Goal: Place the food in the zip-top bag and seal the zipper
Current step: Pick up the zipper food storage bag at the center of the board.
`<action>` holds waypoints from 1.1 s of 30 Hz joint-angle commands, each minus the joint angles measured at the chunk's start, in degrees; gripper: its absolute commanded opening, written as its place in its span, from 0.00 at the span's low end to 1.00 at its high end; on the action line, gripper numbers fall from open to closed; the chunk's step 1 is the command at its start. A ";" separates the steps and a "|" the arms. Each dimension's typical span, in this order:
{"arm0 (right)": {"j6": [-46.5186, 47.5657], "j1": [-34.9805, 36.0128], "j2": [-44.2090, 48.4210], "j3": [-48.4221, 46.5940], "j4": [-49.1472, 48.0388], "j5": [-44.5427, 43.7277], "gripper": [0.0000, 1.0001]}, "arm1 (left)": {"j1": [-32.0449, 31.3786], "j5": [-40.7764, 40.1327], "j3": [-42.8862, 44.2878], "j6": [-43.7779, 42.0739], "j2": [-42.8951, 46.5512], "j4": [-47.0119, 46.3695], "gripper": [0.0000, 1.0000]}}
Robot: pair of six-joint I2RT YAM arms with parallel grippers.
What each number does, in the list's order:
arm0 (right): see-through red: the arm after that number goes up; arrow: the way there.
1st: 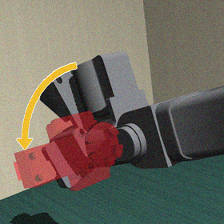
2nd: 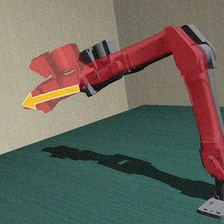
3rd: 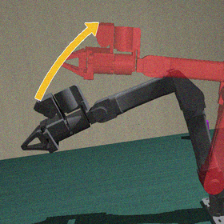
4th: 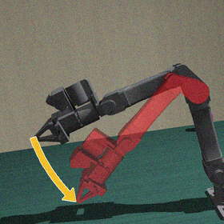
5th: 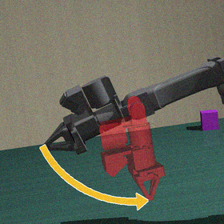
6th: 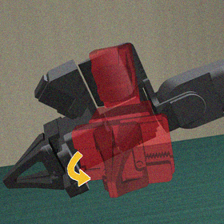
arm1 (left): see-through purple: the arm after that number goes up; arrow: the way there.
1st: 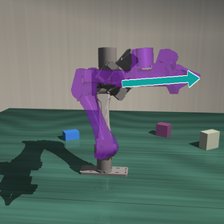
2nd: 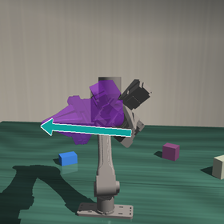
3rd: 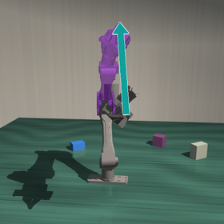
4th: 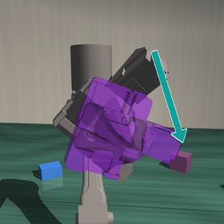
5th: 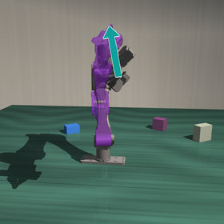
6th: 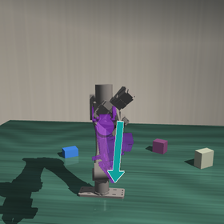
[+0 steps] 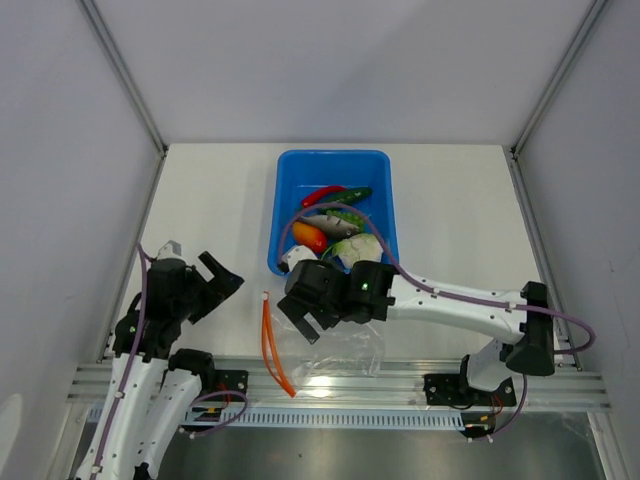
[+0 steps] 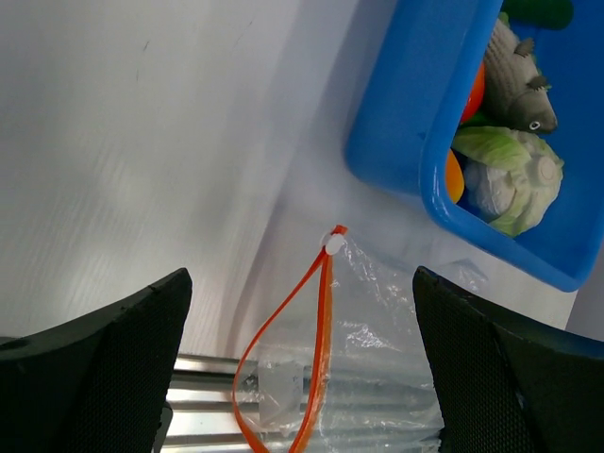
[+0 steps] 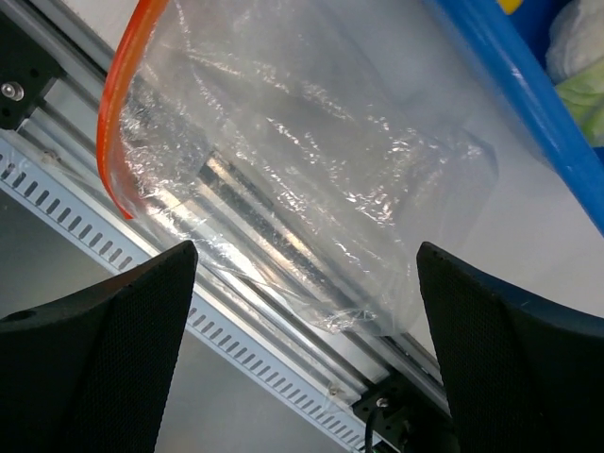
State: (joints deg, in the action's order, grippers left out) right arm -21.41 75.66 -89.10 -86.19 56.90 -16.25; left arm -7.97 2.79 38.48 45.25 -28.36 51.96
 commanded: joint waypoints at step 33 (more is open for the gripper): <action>-19.81 9.60 -33.59 -21.12 4.62 -16.36 0.92 | 0.41 -24.15 13.64 31.39 3.49 35.05 0.99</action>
State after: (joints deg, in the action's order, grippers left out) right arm -37.98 85.21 -121.75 -104.92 60.58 -30.22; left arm -7.86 -20.58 50.37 75.02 -25.36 77.30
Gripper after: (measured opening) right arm 0.935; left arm 0.994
